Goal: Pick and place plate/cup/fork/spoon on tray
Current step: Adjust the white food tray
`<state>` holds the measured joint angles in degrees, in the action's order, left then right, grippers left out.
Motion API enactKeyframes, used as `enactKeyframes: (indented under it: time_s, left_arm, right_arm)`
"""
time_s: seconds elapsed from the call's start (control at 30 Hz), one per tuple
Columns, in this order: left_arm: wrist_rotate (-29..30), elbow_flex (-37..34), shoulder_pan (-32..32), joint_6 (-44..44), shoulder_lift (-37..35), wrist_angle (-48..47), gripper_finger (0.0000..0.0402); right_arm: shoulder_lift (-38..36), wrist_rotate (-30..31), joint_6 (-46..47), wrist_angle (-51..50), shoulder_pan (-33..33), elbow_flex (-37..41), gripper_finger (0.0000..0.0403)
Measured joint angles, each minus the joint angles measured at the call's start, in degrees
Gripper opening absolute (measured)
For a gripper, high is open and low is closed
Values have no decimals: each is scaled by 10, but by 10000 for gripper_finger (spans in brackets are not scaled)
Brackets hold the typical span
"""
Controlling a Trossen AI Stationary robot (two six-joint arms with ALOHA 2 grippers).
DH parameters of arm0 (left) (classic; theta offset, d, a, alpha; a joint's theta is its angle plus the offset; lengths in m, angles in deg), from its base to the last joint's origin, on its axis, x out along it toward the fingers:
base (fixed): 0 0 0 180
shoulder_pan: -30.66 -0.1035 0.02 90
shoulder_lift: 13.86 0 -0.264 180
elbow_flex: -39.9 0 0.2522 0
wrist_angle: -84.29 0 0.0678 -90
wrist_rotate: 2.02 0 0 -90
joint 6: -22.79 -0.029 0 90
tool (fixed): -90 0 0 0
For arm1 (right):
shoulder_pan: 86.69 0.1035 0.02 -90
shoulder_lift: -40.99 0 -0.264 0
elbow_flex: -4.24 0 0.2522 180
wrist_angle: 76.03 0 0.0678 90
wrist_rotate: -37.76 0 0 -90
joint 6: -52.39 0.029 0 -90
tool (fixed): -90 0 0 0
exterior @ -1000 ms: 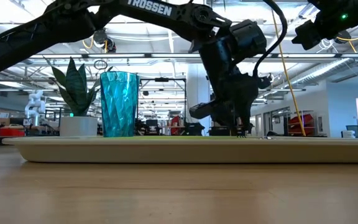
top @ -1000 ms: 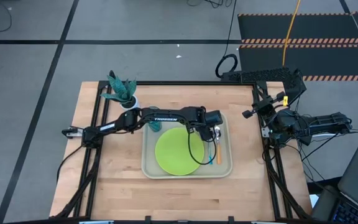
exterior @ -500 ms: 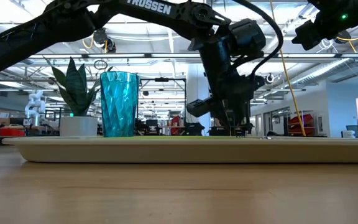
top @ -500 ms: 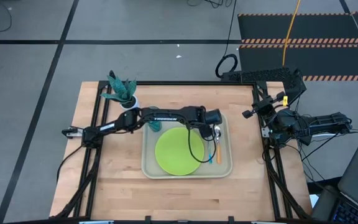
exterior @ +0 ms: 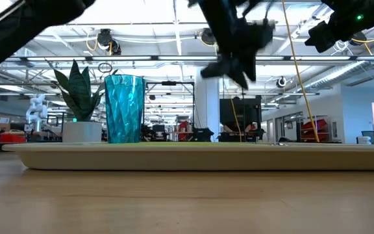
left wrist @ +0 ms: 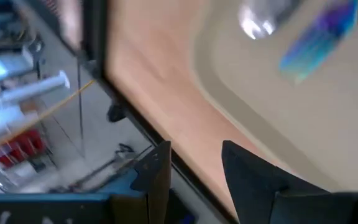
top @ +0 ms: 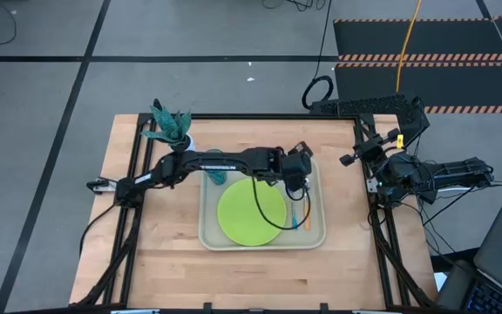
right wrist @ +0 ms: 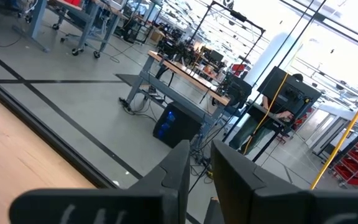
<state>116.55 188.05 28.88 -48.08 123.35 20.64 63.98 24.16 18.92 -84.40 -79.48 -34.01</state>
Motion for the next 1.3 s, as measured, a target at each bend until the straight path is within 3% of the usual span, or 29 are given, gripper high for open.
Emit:
enactKeyframes:
  time_s: [0.2, 0.37, 0.7, 0.87, 1.0, 1.13, 1.3]
  left_arm:
    - [-46, 0, 7, 207, -69, -6, 147]
    - [-48, 0, 16, 368, -129, -9, 147]
    - [-92, 1, 60, 564, -247, -50, 147]
    - [-84, 0, 96, 606, -249, -83, 132]
    - [-49, 0, 131, 616, -249, -68, 87]
    - [-54, 0, 151, 623, -250, -11, 41]
    - [-110, 0, 155, 654, -249, 72, 13]
  right_arm:
    - [0, -5, 11, 0, 0, 0, 57]
    - [0, -37, 14, 2, 0, 0, 57]
    - [0, -49, 31, 2, 0, 0, 57]
    - [-1, -168, 90, -5, 0, 0, 57]
    - [-1, -281, 153, -2, 0, 0, 57]
    - [-1, -376, 202, 5, 0, 0, 57]
    - [-1, -408, 218, 5, 0, 0, 57]
